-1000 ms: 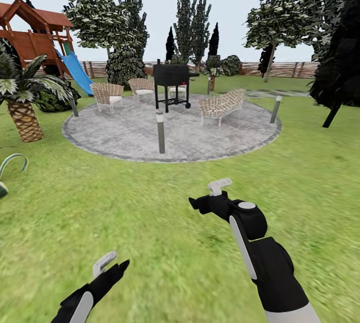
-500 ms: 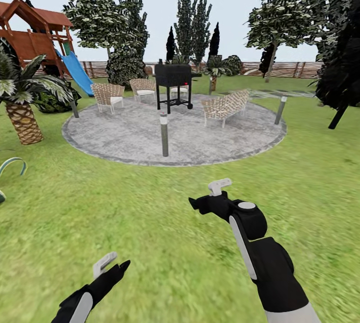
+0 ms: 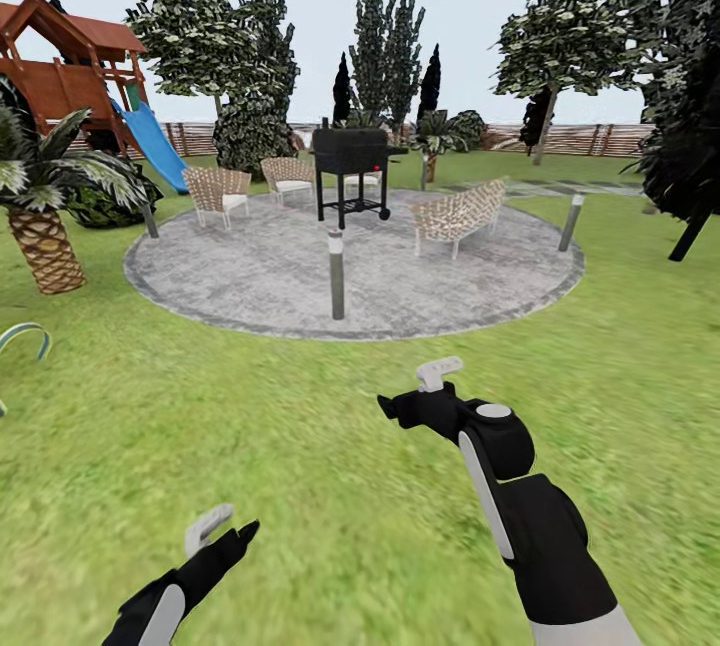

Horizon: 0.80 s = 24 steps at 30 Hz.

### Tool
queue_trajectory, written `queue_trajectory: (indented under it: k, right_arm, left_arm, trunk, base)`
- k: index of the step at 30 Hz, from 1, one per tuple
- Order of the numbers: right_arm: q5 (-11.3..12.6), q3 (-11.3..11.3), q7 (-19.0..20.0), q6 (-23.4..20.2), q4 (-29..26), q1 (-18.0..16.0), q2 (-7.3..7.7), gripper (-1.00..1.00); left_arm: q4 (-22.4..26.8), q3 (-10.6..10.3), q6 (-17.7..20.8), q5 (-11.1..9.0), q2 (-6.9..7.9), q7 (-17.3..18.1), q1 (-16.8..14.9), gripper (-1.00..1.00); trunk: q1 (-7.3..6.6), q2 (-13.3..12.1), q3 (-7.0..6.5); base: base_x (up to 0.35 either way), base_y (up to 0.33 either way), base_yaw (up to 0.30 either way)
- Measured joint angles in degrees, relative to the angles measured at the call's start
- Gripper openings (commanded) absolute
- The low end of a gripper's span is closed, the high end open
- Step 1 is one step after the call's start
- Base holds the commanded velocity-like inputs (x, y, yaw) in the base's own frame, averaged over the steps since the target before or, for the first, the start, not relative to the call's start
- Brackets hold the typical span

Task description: Take the three Easter eggs out of the wicker basket on the lawn in the garden, then place them on the lawn next to a single tree (choose any tree) so that all three eggs are next to the same tree and none are left in the basket.

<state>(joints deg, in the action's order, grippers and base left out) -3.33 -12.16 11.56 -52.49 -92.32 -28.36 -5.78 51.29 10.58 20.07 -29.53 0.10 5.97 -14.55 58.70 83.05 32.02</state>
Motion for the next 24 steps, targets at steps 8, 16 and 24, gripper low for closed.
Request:
queue_trajectory:
  k: [8,16,24]
  right_arm:
    - [0.1,-0.27,0.09,0.04,0.0,0.01,0.0,1.0]
    - [0.14,0.11,0.18,0.03,0.0,0.02,0.0,1.0]
    - [0.16,-0.06,0.1,0.03,0.0,0.01,-0.06,1.0]
  left_arm:
    - [-0.01,0.0,0.08,-0.03,0.01,0.35,-0.01,1.0]
    - [-0.18,-0.11,0.16,0.03,-0.04,0.38,-0.04,1.0]
    - [-0.6,-0.17,0.17,0.06,-0.07,0.42,-0.17,1.0]
  trunk:
    - [0.0,0.0,0.0]
    - [0.0,0.0,0.0]
    - [0.0,0.0,0.0]
  base:
    - [0.257,0.186,0.0]
    - [0.257,0.186,0.0]
    - [0.257,0.186,0.0]
